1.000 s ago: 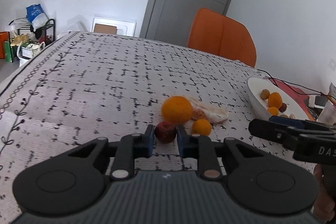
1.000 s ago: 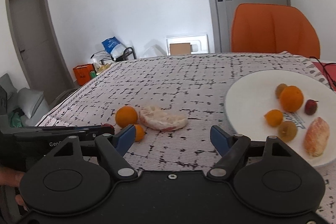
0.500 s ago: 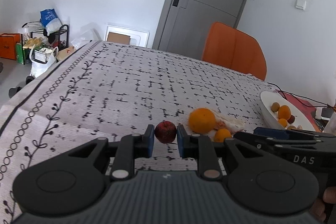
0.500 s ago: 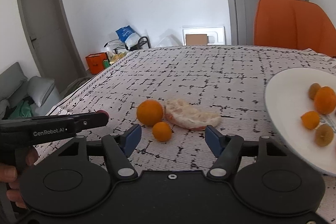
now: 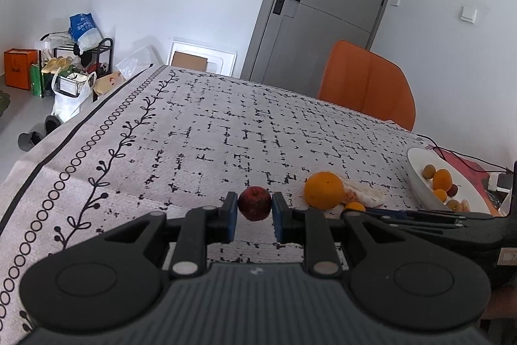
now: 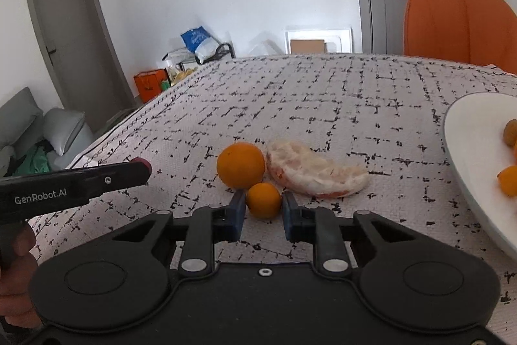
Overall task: Organize fruits
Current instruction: 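Grasp a red plum with the left gripper while the right grasps a small orange, then carry the plum and small orange to the white plate and open both grippers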
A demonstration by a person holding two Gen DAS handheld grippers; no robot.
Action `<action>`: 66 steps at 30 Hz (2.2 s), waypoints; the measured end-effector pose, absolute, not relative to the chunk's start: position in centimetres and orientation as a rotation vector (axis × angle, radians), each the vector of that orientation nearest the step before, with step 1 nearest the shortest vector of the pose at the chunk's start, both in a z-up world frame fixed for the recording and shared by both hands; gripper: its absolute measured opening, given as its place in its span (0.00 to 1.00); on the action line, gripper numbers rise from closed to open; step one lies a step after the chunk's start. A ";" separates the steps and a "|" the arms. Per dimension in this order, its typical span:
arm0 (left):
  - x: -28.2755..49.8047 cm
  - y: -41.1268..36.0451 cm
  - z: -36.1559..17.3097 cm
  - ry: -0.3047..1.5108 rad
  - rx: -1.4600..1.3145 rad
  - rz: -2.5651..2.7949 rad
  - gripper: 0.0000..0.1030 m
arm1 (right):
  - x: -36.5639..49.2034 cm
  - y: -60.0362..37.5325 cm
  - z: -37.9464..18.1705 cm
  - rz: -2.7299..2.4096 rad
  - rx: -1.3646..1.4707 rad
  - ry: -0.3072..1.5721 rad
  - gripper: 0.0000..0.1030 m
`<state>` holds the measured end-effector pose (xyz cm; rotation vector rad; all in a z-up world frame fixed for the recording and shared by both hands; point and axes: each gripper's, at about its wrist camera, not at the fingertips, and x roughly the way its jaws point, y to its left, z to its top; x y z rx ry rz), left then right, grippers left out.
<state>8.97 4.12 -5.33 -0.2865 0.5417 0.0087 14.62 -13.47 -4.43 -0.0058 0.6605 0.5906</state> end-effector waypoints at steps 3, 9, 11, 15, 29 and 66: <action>9.0 3.9 -5.2 0.540 -0.284 0.005 0.21 | 14.5 -14.3 -4.0 0.565 0.013 0.645 0.21; 9.4 2.6 -4.7 0.533 -0.265 -0.016 0.21 | 14.0 -16.6 -2.6 0.544 0.053 0.608 0.21; 9.6 2.0 -4.4 0.531 -0.256 -0.029 0.21 | 13.8 -17.4 -2.1 0.535 0.063 0.592 0.21; 9.9 0.6 -3.9 0.525 -0.236 -0.057 0.21 | 13.5 -19.4 -1.4 0.504 0.085 0.567 0.21; 11.2 -4.1 -2.9 0.521 -0.174 -0.140 0.21 | 13.3 -25.3 -0.9 0.395 0.157 0.525 0.21; 15.2 -16.0 -1.3 0.513 -0.012 -0.302 0.21 | 10.3 -36.1 -1.9 0.261 0.285 0.483 0.46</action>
